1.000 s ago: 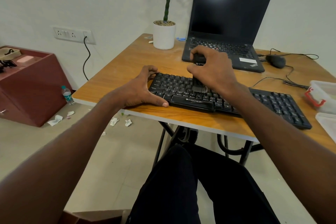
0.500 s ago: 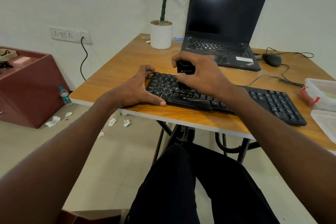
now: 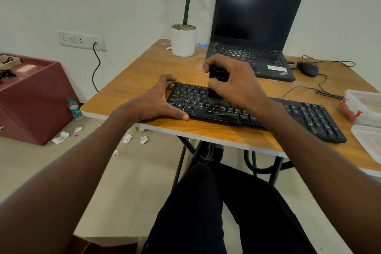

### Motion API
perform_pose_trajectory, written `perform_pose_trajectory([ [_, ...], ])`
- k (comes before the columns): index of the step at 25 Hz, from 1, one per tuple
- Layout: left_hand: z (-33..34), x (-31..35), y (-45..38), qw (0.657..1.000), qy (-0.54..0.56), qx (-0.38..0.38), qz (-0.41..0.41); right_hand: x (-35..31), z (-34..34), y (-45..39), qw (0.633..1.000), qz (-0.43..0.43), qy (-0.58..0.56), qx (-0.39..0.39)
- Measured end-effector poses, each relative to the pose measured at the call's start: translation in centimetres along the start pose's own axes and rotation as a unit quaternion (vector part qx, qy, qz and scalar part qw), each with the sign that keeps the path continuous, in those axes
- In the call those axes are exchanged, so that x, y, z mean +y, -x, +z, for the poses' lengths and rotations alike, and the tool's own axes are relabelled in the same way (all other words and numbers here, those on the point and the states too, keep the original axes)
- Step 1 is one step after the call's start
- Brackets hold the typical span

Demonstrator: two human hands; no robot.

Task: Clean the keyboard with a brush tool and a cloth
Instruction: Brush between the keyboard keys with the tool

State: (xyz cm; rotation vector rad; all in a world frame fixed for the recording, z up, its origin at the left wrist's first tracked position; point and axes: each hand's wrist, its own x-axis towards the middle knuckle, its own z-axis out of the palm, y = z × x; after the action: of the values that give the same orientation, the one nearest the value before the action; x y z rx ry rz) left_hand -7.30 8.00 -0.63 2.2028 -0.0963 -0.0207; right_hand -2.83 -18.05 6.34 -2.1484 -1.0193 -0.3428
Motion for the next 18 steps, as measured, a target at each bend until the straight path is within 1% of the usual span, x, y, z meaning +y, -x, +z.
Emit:
perform_pose_trajectory([
  [2,0.01,-0.18,-0.13,1.000,0.000,0.000,-0.005,-0.12,0.31,0.21,0.999,-0.015,-0.042,-0.026],
  [3,0.01,-0.24,-0.18,1.000,-0.001,-0.002,-0.005,0.03,0.30,0.36,0.999,-0.014,-0.033,-0.022],
  [5,-0.01,-0.27,-0.21,1.000,-0.001,-0.005,-0.003,0.37,-0.11,0.33,1.000,0.007,-0.001,0.022],
  [7,-0.14,-0.18,-0.12,1.000,-0.001,-0.006,-0.009,0.62,-0.34,0.35,0.998,0.028,-0.006,0.050],
  [11,-0.05,-0.06,0.02,1.000,0.003,-0.008,-0.003,0.86,-0.36,0.63,0.998,0.043,0.016,0.043],
  [13,-0.03,0.02,0.06,1.000,0.000,-0.004,-0.006,0.67,-0.47,0.62,0.999,0.022,0.011,0.035],
  [15,-0.01,0.21,0.07,1.000,-0.004,-0.008,-0.006,0.44,-0.52,0.66,1.000,0.005,0.006,0.001],
  [16,-0.03,0.25,0.09,1.000,-0.006,-0.008,-0.005,0.36,-0.56,0.55,1.000,0.010,0.024,-0.003],
  [18,-0.11,0.17,0.13,1.000,-0.006,-0.005,-0.006,0.22,-0.69,0.26,0.997,0.017,0.069,0.017],
])
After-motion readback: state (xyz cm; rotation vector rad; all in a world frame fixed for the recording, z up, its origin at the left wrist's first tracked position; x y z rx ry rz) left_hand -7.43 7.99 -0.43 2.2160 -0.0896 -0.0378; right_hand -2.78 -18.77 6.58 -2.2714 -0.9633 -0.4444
